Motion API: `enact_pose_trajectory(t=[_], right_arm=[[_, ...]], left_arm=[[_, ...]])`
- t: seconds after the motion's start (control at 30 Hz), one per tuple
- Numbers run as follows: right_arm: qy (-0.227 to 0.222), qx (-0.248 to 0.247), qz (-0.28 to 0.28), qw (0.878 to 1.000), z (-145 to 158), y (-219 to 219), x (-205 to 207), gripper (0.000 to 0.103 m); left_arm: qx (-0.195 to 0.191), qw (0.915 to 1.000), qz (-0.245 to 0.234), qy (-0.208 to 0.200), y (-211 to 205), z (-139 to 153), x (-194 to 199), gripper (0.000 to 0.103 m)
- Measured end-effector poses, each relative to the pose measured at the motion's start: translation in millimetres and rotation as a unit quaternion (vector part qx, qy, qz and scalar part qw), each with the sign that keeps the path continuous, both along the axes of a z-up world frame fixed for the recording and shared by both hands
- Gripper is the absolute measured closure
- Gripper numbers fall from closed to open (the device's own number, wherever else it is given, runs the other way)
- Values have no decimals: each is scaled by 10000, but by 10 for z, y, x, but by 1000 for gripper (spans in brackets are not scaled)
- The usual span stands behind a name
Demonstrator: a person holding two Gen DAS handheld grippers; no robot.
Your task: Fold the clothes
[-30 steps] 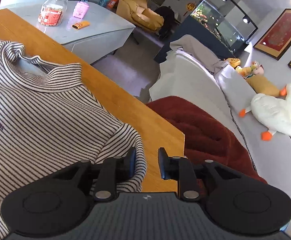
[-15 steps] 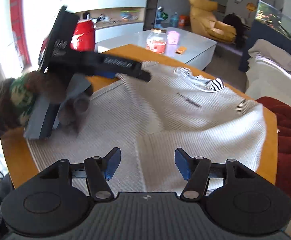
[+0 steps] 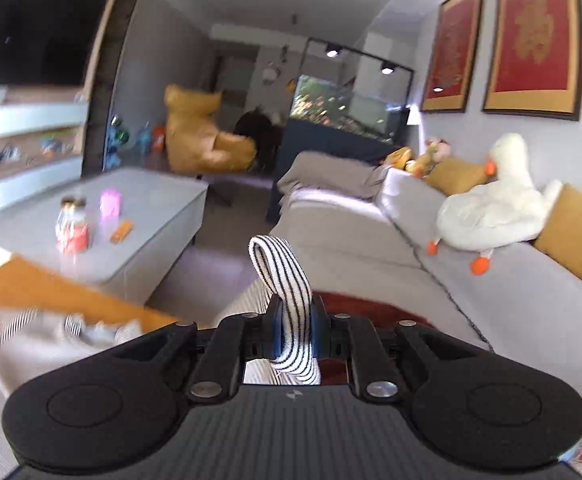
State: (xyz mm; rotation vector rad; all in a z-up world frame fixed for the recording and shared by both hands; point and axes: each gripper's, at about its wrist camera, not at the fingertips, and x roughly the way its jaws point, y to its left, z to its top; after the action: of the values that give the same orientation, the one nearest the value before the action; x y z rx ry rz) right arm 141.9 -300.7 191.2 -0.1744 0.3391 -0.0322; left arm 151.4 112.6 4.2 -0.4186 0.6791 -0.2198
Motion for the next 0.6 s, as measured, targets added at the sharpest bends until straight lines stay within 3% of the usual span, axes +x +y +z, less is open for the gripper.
enact_pose_trajectory(t=[0.1, 0.2, 0.37, 0.6], right_arm=[[-238, 294, 209, 9991, 258, 16, 102, 93], [-166, 606, 814, 9947, 276, 299, 244, 93], [172, 902, 1811, 9792, 41, 1051, 662, 93], [719, 899, 2259, 9673, -468, 1812, 995, 98]], left_arm=[[-117, 9999, -7, 22, 7, 19, -26, 0], [-230, 9997, 19, 90, 45, 33, -54, 0], [-228, 9995, 156, 164, 139, 28, -127, 0], [-455, 9972, 495, 329, 377, -1, -146, 0]])
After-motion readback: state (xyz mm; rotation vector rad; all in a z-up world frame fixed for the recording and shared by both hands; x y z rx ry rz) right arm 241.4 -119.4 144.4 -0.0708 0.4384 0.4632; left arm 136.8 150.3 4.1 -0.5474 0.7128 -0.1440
